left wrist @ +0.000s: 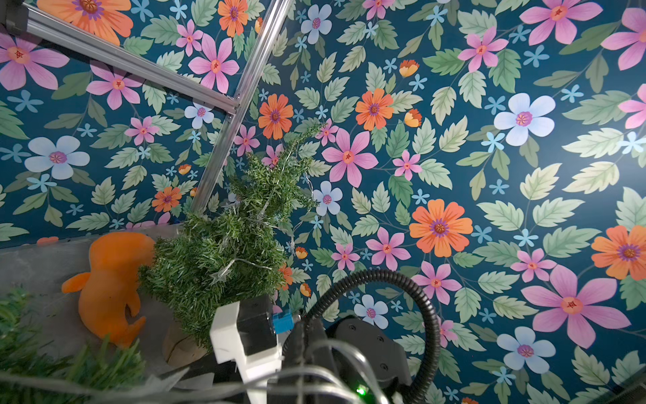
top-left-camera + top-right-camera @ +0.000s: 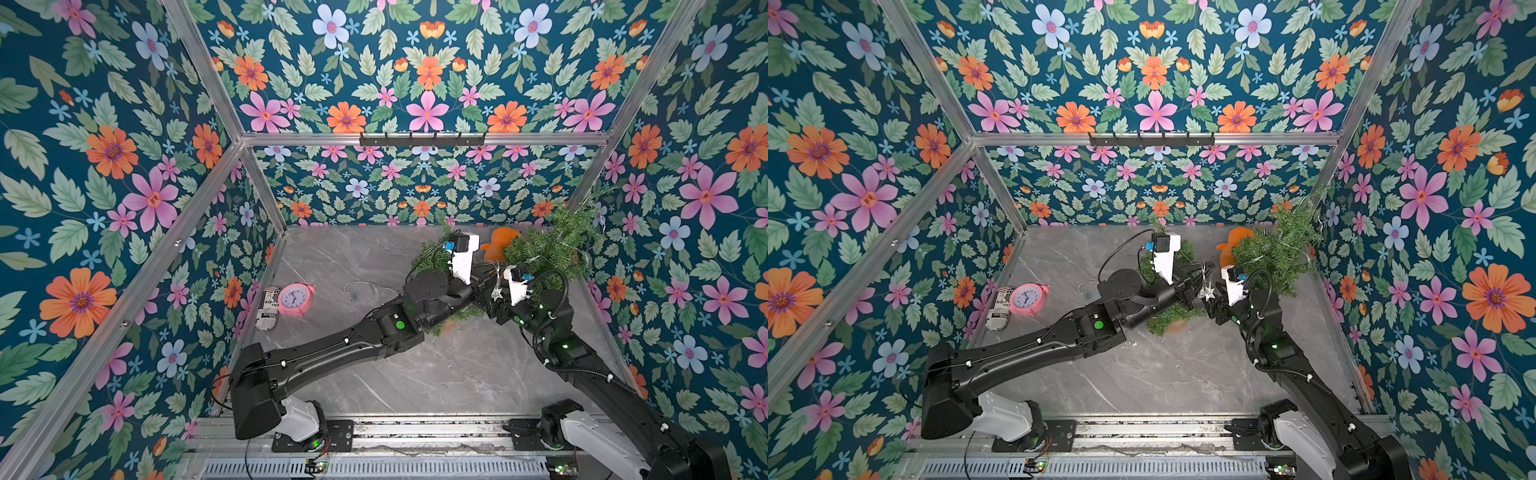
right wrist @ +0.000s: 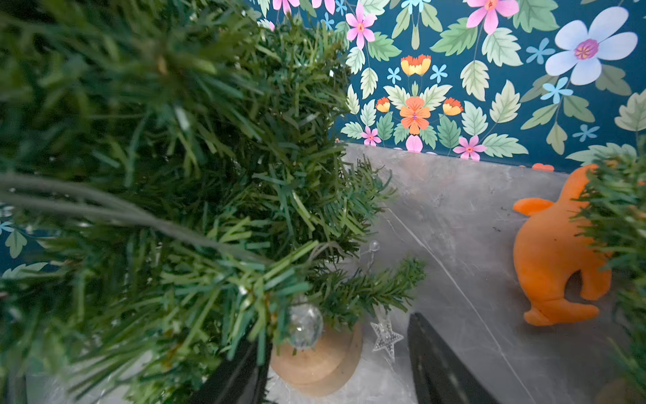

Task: Wrap string light around the christmas tree
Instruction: Wrap the light string around the Christmas tree.

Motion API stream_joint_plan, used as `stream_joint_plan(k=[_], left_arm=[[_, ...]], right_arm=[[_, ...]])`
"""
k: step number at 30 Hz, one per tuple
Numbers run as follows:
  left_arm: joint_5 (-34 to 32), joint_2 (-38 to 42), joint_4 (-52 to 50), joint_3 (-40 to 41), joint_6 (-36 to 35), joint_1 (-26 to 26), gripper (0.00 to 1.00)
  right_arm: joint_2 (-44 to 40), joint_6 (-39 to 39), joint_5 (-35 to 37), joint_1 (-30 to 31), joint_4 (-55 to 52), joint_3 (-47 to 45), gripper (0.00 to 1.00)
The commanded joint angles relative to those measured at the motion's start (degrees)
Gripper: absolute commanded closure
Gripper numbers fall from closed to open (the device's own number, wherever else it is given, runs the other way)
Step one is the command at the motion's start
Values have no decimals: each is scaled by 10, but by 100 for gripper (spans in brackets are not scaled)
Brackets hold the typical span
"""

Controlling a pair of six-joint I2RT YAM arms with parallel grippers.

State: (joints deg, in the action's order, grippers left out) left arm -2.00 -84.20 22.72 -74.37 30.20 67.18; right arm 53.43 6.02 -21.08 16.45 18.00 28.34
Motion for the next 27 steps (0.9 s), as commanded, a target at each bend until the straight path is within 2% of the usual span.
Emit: stream_joint_plan(k=[1,9,14,18,23,25,27], left_arm=[[2,3,22,-1,6,1,100],[7,3,21,2,14,0,100],[6,6,21,3,16,0,100],[3,6,21,7,16,0,100],[-8,7,24,14,17,0,100],[-12,6,25,17,18,0,100],[-19,4,26,21,18,0,100]], right_arm=[[12,-8,-26,1,32,5,42],[44,-11,-40,0,54,18,44],[54,-25,-45,1,47,28,62],[31,-43,-3,1,31,28,81],[-5,-89,47,1,-43,47,88],[-19,-105,100,1,-77,58,96],[-32,-117,158,1,-101,67,97]])
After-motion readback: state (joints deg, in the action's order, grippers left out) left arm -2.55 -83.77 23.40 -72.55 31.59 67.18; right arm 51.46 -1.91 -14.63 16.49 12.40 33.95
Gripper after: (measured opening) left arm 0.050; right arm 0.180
